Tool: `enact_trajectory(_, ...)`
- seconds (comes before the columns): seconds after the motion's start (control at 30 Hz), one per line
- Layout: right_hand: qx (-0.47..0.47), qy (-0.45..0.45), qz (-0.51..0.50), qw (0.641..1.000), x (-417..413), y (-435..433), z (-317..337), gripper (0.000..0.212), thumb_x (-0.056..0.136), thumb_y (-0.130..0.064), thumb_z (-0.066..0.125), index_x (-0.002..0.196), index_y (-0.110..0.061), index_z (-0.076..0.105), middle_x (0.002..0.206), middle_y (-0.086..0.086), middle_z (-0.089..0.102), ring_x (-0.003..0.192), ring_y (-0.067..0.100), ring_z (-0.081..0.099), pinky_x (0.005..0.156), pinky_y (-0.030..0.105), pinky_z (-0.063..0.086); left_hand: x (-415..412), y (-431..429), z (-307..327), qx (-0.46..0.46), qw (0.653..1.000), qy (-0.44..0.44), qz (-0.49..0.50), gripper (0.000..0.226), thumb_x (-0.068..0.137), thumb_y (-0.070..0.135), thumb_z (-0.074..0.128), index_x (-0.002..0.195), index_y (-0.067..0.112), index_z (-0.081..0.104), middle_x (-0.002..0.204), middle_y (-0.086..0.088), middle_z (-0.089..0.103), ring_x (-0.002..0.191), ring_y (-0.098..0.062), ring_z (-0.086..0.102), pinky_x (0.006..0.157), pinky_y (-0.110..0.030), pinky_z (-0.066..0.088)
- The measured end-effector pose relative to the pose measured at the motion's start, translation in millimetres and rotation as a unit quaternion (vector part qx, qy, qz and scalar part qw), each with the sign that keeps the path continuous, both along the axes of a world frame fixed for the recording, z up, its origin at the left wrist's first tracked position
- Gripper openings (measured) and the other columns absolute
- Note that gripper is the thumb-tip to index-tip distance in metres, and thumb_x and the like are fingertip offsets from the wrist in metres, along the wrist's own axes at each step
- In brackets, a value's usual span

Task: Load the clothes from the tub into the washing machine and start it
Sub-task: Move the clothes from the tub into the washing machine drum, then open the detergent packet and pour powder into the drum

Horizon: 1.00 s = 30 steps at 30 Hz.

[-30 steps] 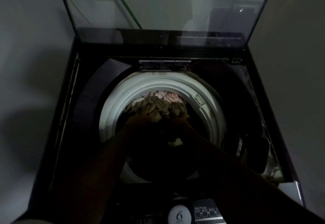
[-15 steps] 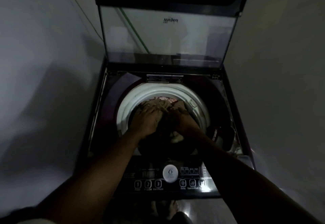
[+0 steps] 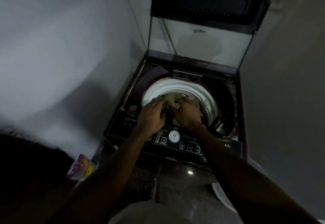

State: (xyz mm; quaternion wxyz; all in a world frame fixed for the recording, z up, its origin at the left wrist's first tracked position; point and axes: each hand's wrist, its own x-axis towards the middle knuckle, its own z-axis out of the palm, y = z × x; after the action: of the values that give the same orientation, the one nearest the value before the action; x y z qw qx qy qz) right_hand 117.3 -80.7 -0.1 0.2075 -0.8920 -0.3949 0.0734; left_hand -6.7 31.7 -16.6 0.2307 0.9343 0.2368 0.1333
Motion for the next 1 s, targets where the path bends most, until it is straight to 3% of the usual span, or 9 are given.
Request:
enact_trajectory(0.2, 0.096, 0.004, 0.101, 0.990, -56, -5, 14, 0.032, 0.088, -0.023, 0.057, 0.114, -0.005, 0.063, 0.117, 0.016, 0.063, 0.109, 0.033, 0.057, 0.087, 0.033, 0.044, -81, -39, 12, 0.004, 0.993, -0.060, 0.103, 0.056, 0.079, 0.014, 0.066, 0.134, 0.008, 0.053, 0.138, -0.010, 0.054, 0.131, -0.027, 0.048, 0.107, -0.040, 0.041)
enact_trajectory(0.33, 0.106, 0.001, 0.176, 0.979, -102, -2, 23, 0.031, 0.087, -0.028, 0.059, 0.111, -0.011, 0.064, 0.109, 0.010, 0.066, 0.102, 0.029, 0.060, 0.081, 0.029, 0.045, -137, -53, 20, 0.018, 0.985, -0.021, 0.169, 0.057, 0.087, 0.021, 0.061, 0.141, 0.012, 0.045, 0.148, -0.007, 0.045, 0.140, -0.025, 0.036, 0.111, -0.038, 0.031)
enact_trajectory(0.43, 0.116, -0.011, 0.231, 0.966, -134, 5, 24, 0.033, 0.085, -0.031, 0.057, 0.110, -0.011, 0.065, 0.111, 0.010, 0.063, 0.105, 0.029, 0.058, 0.087, 0.033, 0.047, -175, -53, 23, 0.028, 0.976, -0.005, 0.218, 0.057, 0.090, 0.023, 0.057, 0.144, 0.013, 0.042, 0.151, -0.007, 0.041, 0.141, -0.025, 0.034, 0.112, -0.037, 0.029)
enact_trajectory(0.6, 0.096, 0.003, 0.282, 0.955, -183, 21, 11, 0.037, 0.085, -0.032, 0.057, 0.113, -0.010, 0.065, 0.117, 0.012, 0.061, 0.113, 0.030, 0.055, 0.096, 0.036, 0.045, -238, -51, 21, 0.030, 0.969, -0.003, 0.245, 0.056, 0.085, 0.030, 0.043, 0.134, 0.004, 0.051, 0.140, -0.018, 0.051, 0.134, -0.035, 0.044, 0.110, -0.045, 0.038)
enact_trajectory(0.7, 0.083, 0.001, 0.309, 0.947, -214, 31, 4, 0.042, 0.085, -0.037, 0.052, 0.114, -0.011, 0.064, 0.118, 0.011, 0.060, 0.114, 0.030, 0.054, 0.097, 0.036, 0.044, -276, -51, 20, 0.039, 0.963, -0.005, 0.266, 0.054, 0.090, 0.026, 0.049, 0.139, 0.004, 0.048, 0.147, -0.017, 0.045, 0.140, -0.034, 0.037, 0.113, -0.042, 0.030)
enact_trajectory(0.83, 0.081, -0.007, 0.323, 0.943, -261, 41, -11, 0.037, 0.088, -0.029, 0.059, 0.120, -0.011, 0.061, 0.128, 0.011, 0.057, 0.126, 0.028, 0.047, 0.105, 0.036, 0.040, -323, -39, 0, 0.040, 0.958, 0.007, 0.283, 0.057, 0.093, 0.027, 0.056, 0.146, 0.012, 0.040, 0.155, -0.008, 0.035, 0.147, -0.025, 0.025, 0.117, -0.034, 0.020)
enact_trajectory(1.0, 0.070, 0.003, 0.355, 0.932, -312, 56, -36, 0.034, 0.089, -0.028, 0.058, 0.118, -0.009, 0.062, 0.127, 0.011, 0.057, 0.126, 0.028, 0.048, 0.106, 0.038, 0.041, -368, -27, -29, 0.011, 0.958, 0.024, 0.285, 0.057, 0.091, 0.022, 0.060, 0.144, 0.010, 0.043, 0.154, -0.008, 0.037, 0.145, -0.026, 0.029, 0.116, -0.036, 0.024)
